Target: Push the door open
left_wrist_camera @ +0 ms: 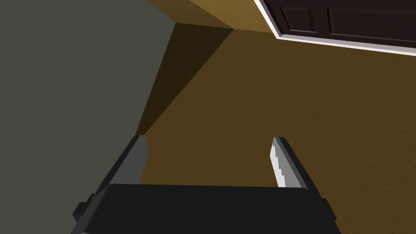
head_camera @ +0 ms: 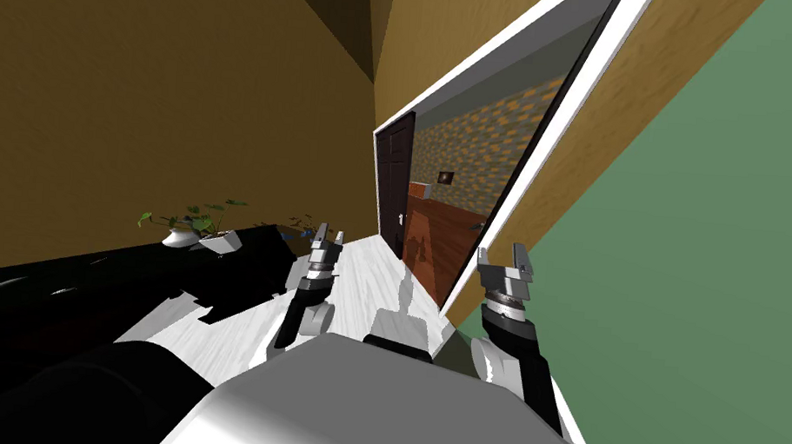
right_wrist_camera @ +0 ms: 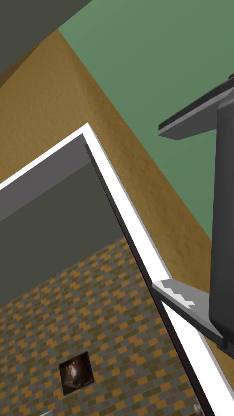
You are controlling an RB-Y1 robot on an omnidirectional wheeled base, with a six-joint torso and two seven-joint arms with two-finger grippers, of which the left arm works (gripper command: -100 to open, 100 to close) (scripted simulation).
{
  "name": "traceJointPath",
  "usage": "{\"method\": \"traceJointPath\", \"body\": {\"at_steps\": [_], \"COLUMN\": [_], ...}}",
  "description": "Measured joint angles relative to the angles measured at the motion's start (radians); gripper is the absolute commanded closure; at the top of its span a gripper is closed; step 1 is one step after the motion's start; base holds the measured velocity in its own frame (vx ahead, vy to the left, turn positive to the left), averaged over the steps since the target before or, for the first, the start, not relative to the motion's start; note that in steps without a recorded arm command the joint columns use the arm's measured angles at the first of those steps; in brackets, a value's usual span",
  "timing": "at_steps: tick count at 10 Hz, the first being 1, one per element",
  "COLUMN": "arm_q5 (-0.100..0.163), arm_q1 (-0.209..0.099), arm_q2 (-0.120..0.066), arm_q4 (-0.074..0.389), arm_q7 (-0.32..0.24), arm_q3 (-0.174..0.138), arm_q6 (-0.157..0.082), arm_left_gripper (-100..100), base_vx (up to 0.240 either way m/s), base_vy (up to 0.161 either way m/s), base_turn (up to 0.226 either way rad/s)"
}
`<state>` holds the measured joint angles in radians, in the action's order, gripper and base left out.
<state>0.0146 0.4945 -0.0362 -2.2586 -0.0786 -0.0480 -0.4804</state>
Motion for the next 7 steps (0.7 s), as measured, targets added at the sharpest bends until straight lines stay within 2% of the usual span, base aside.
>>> {"method": "traceJointPath", "body": {"at_steps": [7], "arm_q5": [0.014], "arm_q1": [-0.052], "arm_q2": [-0.026], "arm_q4": [0.128], "arm_q7": [0.002], "arm_q3": [0.031], "arm_q6": [-0.025], "arm_left_gripper": [-100], "base_vx": [0.109], "base_vy": [0.059], "base_turn": [-0.075]}}
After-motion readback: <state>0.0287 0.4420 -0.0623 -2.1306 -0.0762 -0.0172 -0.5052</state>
